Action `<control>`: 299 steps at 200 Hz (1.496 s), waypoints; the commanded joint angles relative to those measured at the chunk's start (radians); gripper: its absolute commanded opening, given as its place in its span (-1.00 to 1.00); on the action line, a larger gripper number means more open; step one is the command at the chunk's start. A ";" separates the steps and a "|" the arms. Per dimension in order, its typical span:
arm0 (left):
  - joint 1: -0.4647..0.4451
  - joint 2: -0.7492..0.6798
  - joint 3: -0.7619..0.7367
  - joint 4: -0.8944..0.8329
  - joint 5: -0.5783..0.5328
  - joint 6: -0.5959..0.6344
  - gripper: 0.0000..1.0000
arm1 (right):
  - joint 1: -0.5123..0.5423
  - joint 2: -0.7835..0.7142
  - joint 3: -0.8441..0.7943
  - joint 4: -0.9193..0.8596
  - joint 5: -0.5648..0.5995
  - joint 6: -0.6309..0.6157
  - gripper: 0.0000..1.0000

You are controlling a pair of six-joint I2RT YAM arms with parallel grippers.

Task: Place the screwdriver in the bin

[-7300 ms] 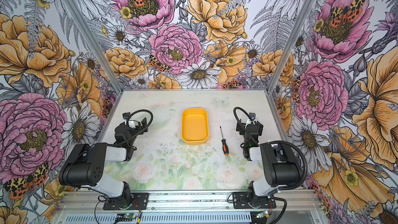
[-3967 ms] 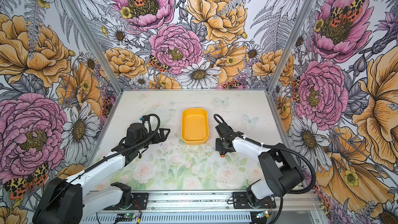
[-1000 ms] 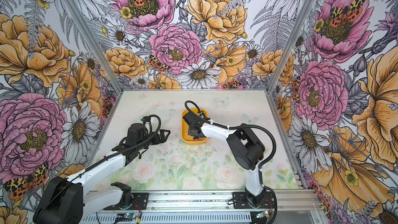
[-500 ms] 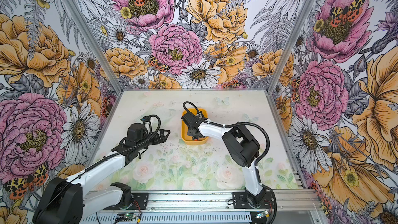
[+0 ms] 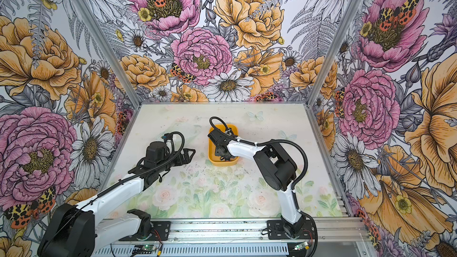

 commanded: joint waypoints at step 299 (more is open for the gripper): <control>0.261 -0.286 -0.190 0.451 -0.355 0.414 0.98 | -0.666 -0.826 -1.023 1.144 0.109 -0.803 0.48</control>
